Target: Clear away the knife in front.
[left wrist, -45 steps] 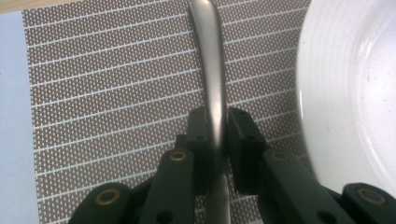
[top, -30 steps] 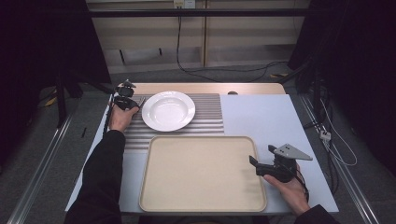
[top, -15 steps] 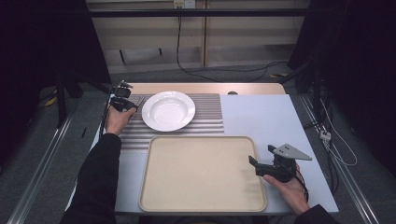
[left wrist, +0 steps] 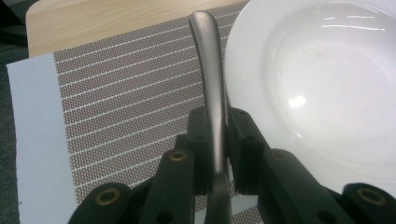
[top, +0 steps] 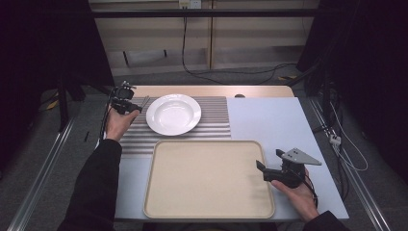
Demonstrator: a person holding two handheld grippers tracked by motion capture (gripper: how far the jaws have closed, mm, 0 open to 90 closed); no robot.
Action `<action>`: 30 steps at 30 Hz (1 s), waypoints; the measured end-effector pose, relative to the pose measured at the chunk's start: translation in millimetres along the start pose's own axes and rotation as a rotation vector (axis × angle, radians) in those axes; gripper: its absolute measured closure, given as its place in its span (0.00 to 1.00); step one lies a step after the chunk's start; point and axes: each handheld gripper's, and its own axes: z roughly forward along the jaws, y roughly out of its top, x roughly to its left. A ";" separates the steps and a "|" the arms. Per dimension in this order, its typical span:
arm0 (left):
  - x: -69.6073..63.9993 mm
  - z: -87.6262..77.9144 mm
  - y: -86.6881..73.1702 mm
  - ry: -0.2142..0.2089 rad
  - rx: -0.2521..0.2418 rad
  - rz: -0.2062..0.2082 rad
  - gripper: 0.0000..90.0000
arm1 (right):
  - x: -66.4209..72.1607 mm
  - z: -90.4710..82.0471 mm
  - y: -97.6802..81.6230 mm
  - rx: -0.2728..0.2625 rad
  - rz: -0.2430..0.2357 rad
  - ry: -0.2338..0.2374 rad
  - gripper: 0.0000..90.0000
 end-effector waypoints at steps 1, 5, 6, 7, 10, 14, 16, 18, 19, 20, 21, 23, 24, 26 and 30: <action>-1.2 -3.9 -0.6 -0.012 -0.009 0.005 0.89 | 0.2 0.0 0.0 0.001 -0.001 0.000 0.14; -4.3 -10.3 -1.6 -0.023 -0.023 0.013 0.89 | 0.5 0.0 0.1 0.001 0.000 0.003 0.14; -7.5 -14.1 -2.1 -0.024 -0.026 0.022 0.89 | 0.4 -0.1 0.3 -0.001 0.000 0.001 0.14; -7.5 -14.1 -2.1 -0.024 -0.026 0.022 0.89 | 0.4 -0.1 0.3 -0.001 0.000 0.001 0.14; -14.9 -21.7 -3.7 -0.029 -0.040 0.040 0.89 | 0.8 0.1 0.5 0.001 -0.002 0.003 0.13; -19.5 -26.8 -5.2 -0.037 -0.050 0.053 0.89 | 0.9 -0.1 0.6 0.001 -0.002 0.002 0.12; -22.0 -30.1 -6.9 -0.041 -0.058 0.059 0.89 | 0.8 -0.5 0.6 -0.001 -0.001 0.002 0.12; -24.1 -32.7 -9.1 -0.043 -0.065 0.066 0.89 | 0.8 -0.8 0.5 -0.002 -0.004 0.001 0.11; -25.0 -34.0 -10.3 -0.050 -0.065 0.070 0.89 | 0.8 -1.0 0.5 -0.002 -0.003 0.002 0.11; -26.6 -34.9 -11.9 -0.054 -0.068 0.066 0.89 | 0.8 -1.0 0.5 -0.003 -0.005 0.001 0.10; -27.8 -36.8 -13.4 -0.065 -0.080 0.063 0.89 | 0.8 -1.1 0.5 -0.002 -0.005 0.001 0.10; -30.4 -42.3 -15.5 -0.088 -0.105 0.064 0.89 | 0.8 -1.1 0.5 -0.001 -0.005 0.002 0.10; -32.5 -45.0 -15.8 -0.090 -0.105 0.076 0.89 | 0.9 -1.0 0.5 -0.001 -0.004 0.001 0.09; -37.3 -49.6 -16.9 -0.097 -0.113 0.092 0.89 | 0.8 -1.1 0.7 -0.002 -0.003 0.001 0.09; -45.6 -58.1 -19.1 -0.109 -0.124 0.115 0.89 | 1.0 -1.5 0.9 -0.003 -0.004 0.001 0.09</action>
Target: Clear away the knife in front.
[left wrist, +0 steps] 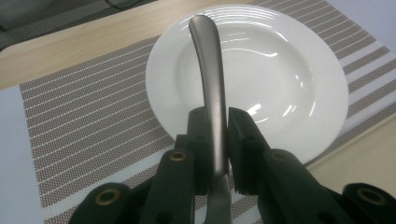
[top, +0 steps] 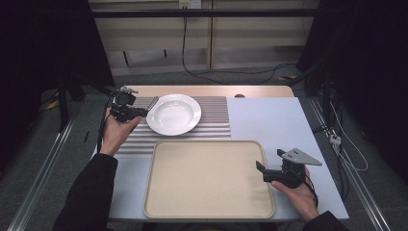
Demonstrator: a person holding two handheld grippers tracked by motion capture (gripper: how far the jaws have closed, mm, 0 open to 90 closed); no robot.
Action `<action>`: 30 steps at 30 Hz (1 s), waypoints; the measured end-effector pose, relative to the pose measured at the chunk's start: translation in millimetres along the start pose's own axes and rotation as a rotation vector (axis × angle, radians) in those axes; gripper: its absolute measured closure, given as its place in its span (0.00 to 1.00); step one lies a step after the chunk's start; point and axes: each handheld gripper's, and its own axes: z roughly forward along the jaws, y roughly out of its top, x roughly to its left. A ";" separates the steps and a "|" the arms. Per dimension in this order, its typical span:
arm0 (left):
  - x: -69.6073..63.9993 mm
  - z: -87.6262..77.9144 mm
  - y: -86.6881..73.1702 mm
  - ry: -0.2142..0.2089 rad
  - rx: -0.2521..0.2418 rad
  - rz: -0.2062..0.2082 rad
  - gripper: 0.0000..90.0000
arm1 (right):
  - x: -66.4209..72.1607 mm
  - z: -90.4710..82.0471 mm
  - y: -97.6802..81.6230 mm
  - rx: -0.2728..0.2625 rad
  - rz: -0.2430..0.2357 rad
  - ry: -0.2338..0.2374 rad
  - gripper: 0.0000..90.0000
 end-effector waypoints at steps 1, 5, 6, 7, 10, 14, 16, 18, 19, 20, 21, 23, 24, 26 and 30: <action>-1.8 -1.9 -0.4 -0.007 -0.001 0.005 0.89 | 0.0 -0.1 0.0 0.000 -0.001 0.000 0.08; -8.2 -6.9 -3.2 -0.024 -0.006 0.013 0.89 | -0.2 0.2 0.1 -0.002 -0.002 -0.002 0.08; -10.0 -7.3 -4.3 -0.019 -0.004 0.018 0.89 | -0.2 0.2 0.1 -0.002 -0.002 -0.002 0.08; -11.8 -7.4 -5.4 -0.018 0.002 0.021 0.89 | -0.1 0.3 0.1 -0.001 -0.002 -0.002 0.08; -17.0 -7.9 -8.7 -0.022 0.006 0.038 0.89 | 0.1 0.4 0.2 0.000 -0.002 0.000 0.07; -24.3 -9.6 -11.7 -0.036 0.003 0.048 0.89 | -0.3 0.3 0.1 -0.001 -0.002 0.000 0.07; -28.5 -10.1 -13.4 -0.039 0.009 0.058 0.89 | -0.4 0.2 0.1 0.000 -0.002 0.000 0.07; -33.0 -10.2 -15.6 -0.047 0.011 0.066 0.89 | -0.1 0.3 0.1 0.003 0.000 -0.001 0.07; -34.8 -10.5 -16.7 -0.050 0.013 0.074 0.89 | 0.0 0.5 0.1 0.004 -0.001 -0.002 0.07; -36.9 -10.7 -17.9 -0.053 0.013 0.073 0.89 | 0.1 0.6 0.1 0.004 -0.002 -0.002 0.07; -38.8 -10.8 -19.0 -0.056 0.014 0.073 0.89 | 0.1 0.6 0.0 0.005 -0.004 -0.002 0.07; -42.6 -10.8 -20.5 -0.062 0.025 0.083 0.89 | 0.1 0.6 0.0 0.006 -0.003 -0.003 0.07; -44.2 -11.4 -21.2 -0.064 0.029 0.091 0.89 | 0.0 0.7 0.0 0.006 -0.004 -0.002 0.06; -48.1 -12.5 -22.6 -0.069 0.023 0.086 0.89 | 0.1 0.7 0.0 0.007 -0.006 -0.003 0.07; -55.1 -15.1 -24.9 -0.073 0.026 0.099 0.89 | 0.7 0.5 0.1 0.009 -0.007 -0.003 0.07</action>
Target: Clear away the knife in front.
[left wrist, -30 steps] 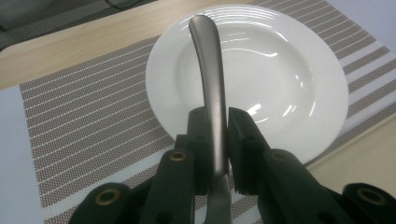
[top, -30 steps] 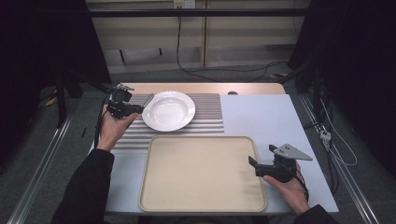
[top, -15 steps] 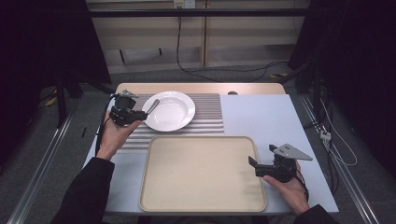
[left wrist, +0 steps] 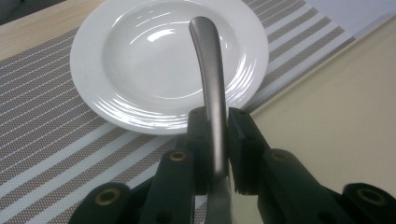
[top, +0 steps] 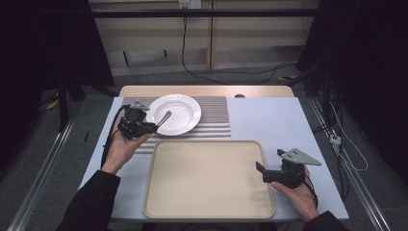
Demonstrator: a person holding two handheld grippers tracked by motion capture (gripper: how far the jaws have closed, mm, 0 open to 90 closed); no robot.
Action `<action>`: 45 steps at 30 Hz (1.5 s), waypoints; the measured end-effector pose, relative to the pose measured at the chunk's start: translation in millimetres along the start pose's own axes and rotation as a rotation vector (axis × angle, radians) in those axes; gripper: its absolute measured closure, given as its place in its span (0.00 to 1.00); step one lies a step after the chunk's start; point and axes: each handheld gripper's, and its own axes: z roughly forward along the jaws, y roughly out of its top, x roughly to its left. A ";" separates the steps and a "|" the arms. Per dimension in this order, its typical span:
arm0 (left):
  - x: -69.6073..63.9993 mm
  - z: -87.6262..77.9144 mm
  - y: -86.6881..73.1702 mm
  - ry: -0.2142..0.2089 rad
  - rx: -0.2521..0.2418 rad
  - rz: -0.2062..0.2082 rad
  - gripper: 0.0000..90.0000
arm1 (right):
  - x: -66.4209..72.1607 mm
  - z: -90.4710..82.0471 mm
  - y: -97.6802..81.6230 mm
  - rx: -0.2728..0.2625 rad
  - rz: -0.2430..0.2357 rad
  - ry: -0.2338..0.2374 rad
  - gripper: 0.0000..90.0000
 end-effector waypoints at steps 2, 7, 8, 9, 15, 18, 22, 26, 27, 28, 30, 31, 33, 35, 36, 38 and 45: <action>-4.0 -0.2 -1.4 -0.007 0.000 0.005 0.89 | 0.3 -0.2 0.1 0.000 -0.002 -0.002 0.07; -11.2 -0.5 -6.7 -0.010 0.013 0.013 0.89 | 0.7 -0.3 0.4 -0.001 -0.007 -0.001 0.07; -12.6 -0.5 -7.8 -0.015 0.014 0.010 0.89 | 0.8 -0.2 0.4 0.000 -0.006 -0.001 0.07; -13.5 -0.5 -8.7 -0.014 0.016 0.015 0.89 | 0.6 0.4 0.5 0.001 -0.008 0.001 0.07; -22.9 2.8 -10.9 -0.024 0.027 0.015 0.89 | 0.6 0.4 0.6 0.001 -0.007 0.003 0.07; -27.3 3.5 -11.9 -0.028 0.028 0.014 0.89 | 0.9 -0.2 0.7 -0.001 -0.007 0.003 0.07; -34.7 3.4 -14.3 -0.038 0.031 0.023 0.89 | 1.1 -0.5 0.9 -0.002 -0.008 0.000 0.07; -42.9 3.1 -15.0 -0.045 0.034 0.042 0.89 | 1.0 -0.6 0.9 -0.003 -0.009 0.001 0.07; -45.6 3.3 -15.3 -0.045 0.027 0.038 0.89 | 1.2 -0.7 1.0 -0.004 -0.008 0.001 0.07; -47.9 3.1 -15.6 -0.044 0.030 0.048 0.89 | 1.2 -0.8 1.1 -0.005 -0.010 0.002 0.07; -52.7 3.5 -16.4 -0.054 0.034 0.059 0.89 | 1.3 -1.0 1.1 -0.005 -0.011 0.003 0.07; -55.5 4.3 -16.9 -0.057 0.037 0.063 0.89 | 1.3 -0.9 1.1 -0.007 -0.015 0.004 0.07; -61.1 6.2 -18.2 -0.065 0.043 0.072 0.89 | 1.3 -0.8 1.1 -0.006 -0.013 0.006 0.07; -65.0 8.7 -19.4 -0.077 0.045 0.072 0.89 | 1.2 -0.7 1.1 -0.005 -0.012 0.005 0.07; -66.7 10.0 -19.9 -0.077 0.050 0.079 0.89 | 1.3 -0.7 1.1 -0.005 -0.013 0.006 0.07; -69.1 12.8 -21.3 -0.082 0.055 0.080 0.89 | 1.5 -0.7 1.1 -0.007 -0.014 0.007 0.07; -76.0 23.9 -30.3 -0.098 0.091 0.087 0.89 | 1.4 -0.6 1.0 -0.006 -0.014 0.007 0.07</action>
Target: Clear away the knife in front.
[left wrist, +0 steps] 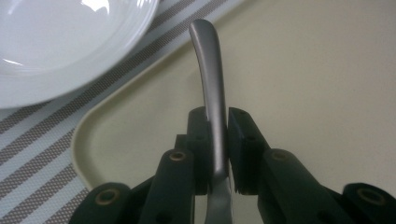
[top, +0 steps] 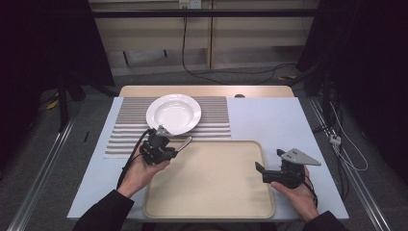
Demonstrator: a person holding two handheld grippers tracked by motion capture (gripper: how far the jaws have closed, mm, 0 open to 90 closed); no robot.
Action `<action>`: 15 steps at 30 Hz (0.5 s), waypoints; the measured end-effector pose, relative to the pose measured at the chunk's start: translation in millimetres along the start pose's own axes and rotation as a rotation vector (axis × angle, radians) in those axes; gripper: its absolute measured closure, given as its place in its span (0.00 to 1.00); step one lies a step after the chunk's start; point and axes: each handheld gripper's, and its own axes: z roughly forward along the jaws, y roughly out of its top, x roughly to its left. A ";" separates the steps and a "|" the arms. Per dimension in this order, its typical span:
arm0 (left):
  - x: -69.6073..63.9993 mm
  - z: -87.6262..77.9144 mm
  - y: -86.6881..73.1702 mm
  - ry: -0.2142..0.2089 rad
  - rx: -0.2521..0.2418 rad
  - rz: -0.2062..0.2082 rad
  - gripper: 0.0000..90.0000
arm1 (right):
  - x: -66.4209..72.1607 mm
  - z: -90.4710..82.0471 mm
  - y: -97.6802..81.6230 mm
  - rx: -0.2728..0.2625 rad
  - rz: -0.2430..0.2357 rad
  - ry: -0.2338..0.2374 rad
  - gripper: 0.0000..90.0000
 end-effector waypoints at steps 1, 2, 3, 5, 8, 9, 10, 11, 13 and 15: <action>-0.4 1.0 -0.6 -0.004 -0.002 -0.005 0.89 | 0.2 -0.1 0.0 0.001 0.000 0.001 0.07; -2.5 1.8 -0.9 0.016 0.005 -0.002 0.89 | 0.2 -0.1 0.0 0.001 0.000 0.001 0.07; -3.2 3.2 -1.7 0.001 0.008 -0.001 0.89 | 0.1 -0.2 0.0 0.000 -0.001 0.002 0.07; -6.3 6.2 -3.8 -0.006 0.018 0.005 0.89 | -0.1 0.1 -0.1 0.001 0.000 0.000 0.07; -11.6 9.1 -5.6 -0.013 0.031 0.015 0.89 | 0.1 0.3 -0.1 0.003 -0.001 -0.001 0.07; -12.7 10.4 -6.0 -0.010 0.035 0.016 0.89 | 0.2 0.2 -0.1 0.002 -0.001 -0.001 0.07; -13.3 11.4 -6.3 -0.009 0.040 0.015 0.89 | 0.3 0.2 0.0 0.002 0.000 -0.001 0.07; -13.9 12.7 -6.9 -0.012 0.041 0.013 0.89 | 0.3 0.2 -0.1 0.003 -0.001 -0.001 0.07; -15.3 15.9 -8.1 -0.015 0.050 0.016 0.89 | 0.3 0.1 -0.1 0.002 -0.001 0.000 0.07; -15.5 19.7 -8.8 -0.017 0.059 0.017 0.89 | 0.1 0.3 -0.1 0.004 -0.001 -0.002 0.07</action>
